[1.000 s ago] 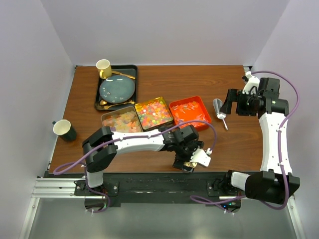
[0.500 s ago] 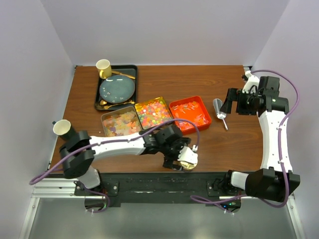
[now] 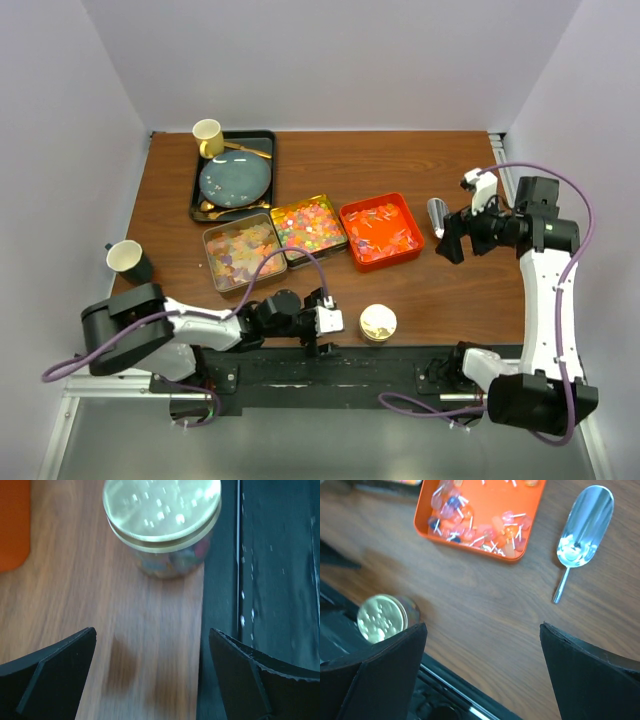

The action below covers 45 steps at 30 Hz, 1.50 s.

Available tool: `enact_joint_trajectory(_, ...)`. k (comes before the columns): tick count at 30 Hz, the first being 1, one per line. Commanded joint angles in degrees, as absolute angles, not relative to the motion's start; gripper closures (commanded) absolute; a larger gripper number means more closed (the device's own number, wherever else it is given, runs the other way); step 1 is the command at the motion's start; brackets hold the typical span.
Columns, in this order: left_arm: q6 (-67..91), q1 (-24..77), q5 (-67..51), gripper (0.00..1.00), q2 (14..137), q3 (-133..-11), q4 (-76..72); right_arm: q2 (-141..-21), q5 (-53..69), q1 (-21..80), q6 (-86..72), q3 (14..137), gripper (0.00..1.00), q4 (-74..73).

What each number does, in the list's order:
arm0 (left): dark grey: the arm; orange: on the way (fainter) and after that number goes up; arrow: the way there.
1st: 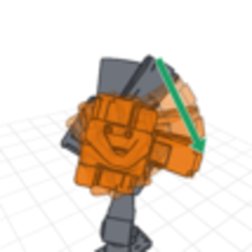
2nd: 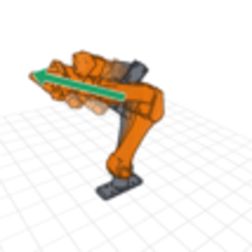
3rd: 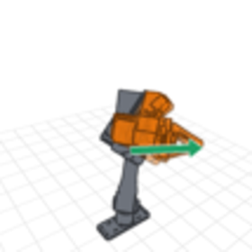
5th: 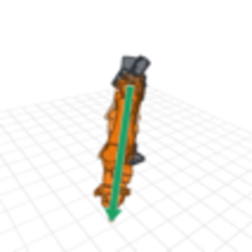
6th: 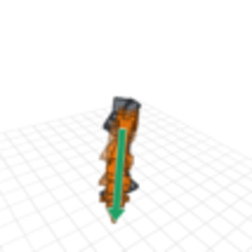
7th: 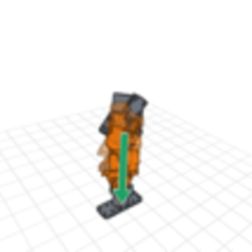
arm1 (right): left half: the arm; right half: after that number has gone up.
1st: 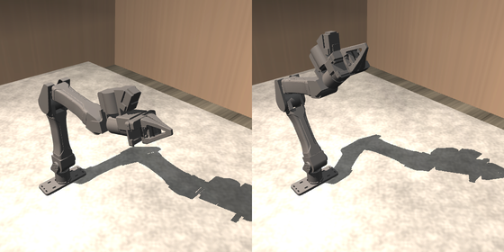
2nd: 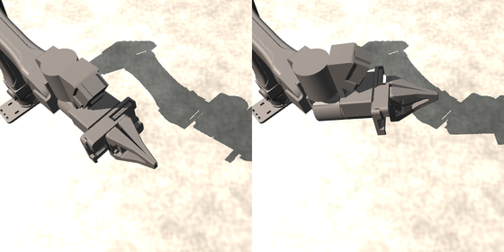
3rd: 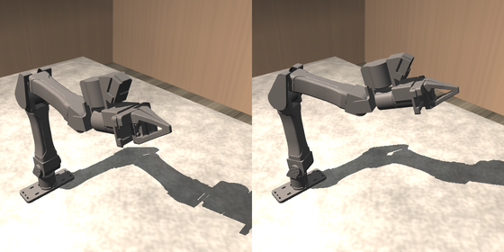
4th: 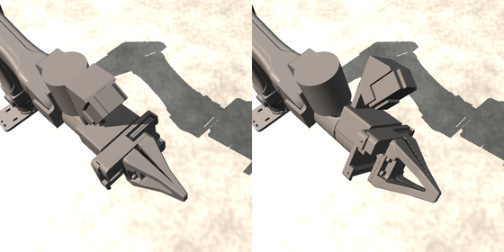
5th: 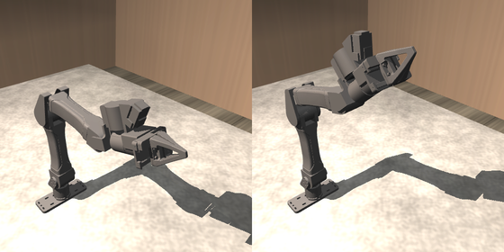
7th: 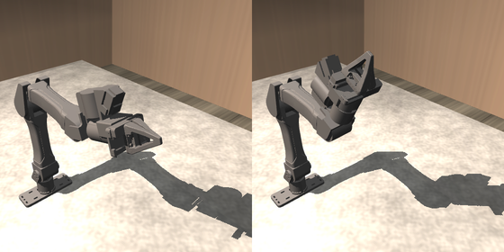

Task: Pack the candies
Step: Screw the bottle lid onto the packing bottle.

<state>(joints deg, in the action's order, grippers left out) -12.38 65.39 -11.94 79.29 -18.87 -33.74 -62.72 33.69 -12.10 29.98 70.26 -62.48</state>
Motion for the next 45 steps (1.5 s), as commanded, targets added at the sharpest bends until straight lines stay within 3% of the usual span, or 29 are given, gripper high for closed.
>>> enact_joint_trajectory(1, -8.2, 65.5, -9.8, 0.00, 85.4, -19.3, -60.6, -67.0, 34.8, -12.2, 41.0, 71.2, 0.01, -68.0)
enact_joint_trajectory(20, -1.7, 67.4, -14.0, 0.00, 111.8, -26.4, -88.7, -69.9, 38.1, -12.1, 46.3, 67.1, 0.01, -70.7)
enact_joint_trajectory(27, -3.0, 69.0, -7.4, 0.00, 122.2, -31.8, -96.1, -64.7, 35.1, -10.3, 63.7, 60.8, 0.01, -75.6)
enact_joint_trajectory(34, -5.6, 69.3, -5.8, 0.01, 124.1, -33.4, -97.3, -64.4, 34.7, -6.3, 80.5, 50.0, 0.01, -73.8)
enact_joint_trajectory(38, -5.3, 68.0, -4.7, 0.09, 121.7, -30.6, -93.8, -63.7, 36.6, 4.1, 77.1, 49.1, 0.01, -69.3)
enact_joint_trajectory(42, -0.4, 63.7, -7.6, 0.26, 119.1, -27.8, -87.4, -63.9, 36.3, 15.7, 70.3, 50.4, 0.01, -64.3)
enact_joint_trajectory(45, -1.5, 61.5, -9.3, 0.30, 118.2, -27.3, -84.3, -66.5, 36.7, 21.5, 64.8, 52.3, 0.01, -61.4)
